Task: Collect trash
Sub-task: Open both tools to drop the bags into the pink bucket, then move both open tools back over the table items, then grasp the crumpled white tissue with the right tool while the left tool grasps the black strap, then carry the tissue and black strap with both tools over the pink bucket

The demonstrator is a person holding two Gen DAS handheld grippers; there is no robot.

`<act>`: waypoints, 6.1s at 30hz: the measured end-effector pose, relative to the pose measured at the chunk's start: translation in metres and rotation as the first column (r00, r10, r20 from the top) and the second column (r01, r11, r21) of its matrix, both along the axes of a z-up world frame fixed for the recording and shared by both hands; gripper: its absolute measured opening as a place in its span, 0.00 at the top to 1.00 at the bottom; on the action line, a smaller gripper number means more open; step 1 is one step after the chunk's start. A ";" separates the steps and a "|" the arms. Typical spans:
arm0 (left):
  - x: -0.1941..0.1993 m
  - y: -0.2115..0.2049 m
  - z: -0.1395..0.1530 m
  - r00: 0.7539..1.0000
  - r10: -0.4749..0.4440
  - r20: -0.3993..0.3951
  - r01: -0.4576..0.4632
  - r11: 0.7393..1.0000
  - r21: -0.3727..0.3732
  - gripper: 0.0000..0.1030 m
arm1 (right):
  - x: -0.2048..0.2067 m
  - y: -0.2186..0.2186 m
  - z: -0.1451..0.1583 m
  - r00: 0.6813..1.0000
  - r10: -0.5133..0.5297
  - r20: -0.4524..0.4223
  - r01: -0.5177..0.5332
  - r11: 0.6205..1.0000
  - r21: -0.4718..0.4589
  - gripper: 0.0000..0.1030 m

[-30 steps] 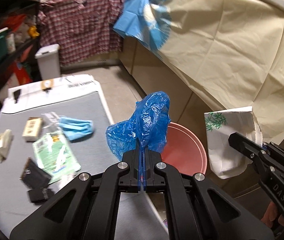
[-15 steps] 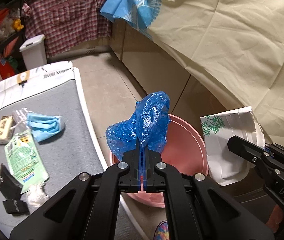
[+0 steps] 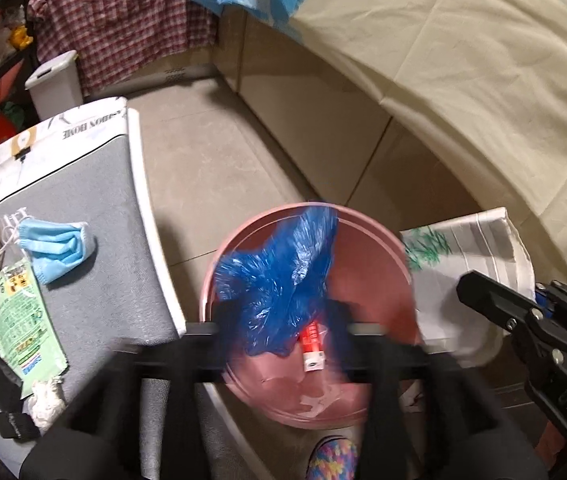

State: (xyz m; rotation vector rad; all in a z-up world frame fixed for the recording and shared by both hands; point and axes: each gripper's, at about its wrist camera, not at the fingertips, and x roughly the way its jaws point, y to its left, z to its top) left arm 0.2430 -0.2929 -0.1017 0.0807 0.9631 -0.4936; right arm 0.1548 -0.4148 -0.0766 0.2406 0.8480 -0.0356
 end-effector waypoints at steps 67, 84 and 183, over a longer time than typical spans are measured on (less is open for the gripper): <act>-0.189 0.385 0.114 0.794 0.541 0.279 -0.541 0.837 -0.081 0.39 | -0.110 0.329 0.103 0.871 0.377 0.316 -0.359 0.926 -0.118 0.06; -0.177 0.414 0.089 0.753 0.592 0.288 -0.599 0.797 -0.071 0.39 | -0.093 0.355 0.080 0.874 0.395 0.283 -0.379 0.919 -0.114 0.06; -0.049 0.256 -0.053 0.963 0.227 0.147 -0.223 0.974 -0.039 0.89 | 0.028 0.206 -0.072 0.992 0.121 0.044 -0.123 0.992 0.030 0.82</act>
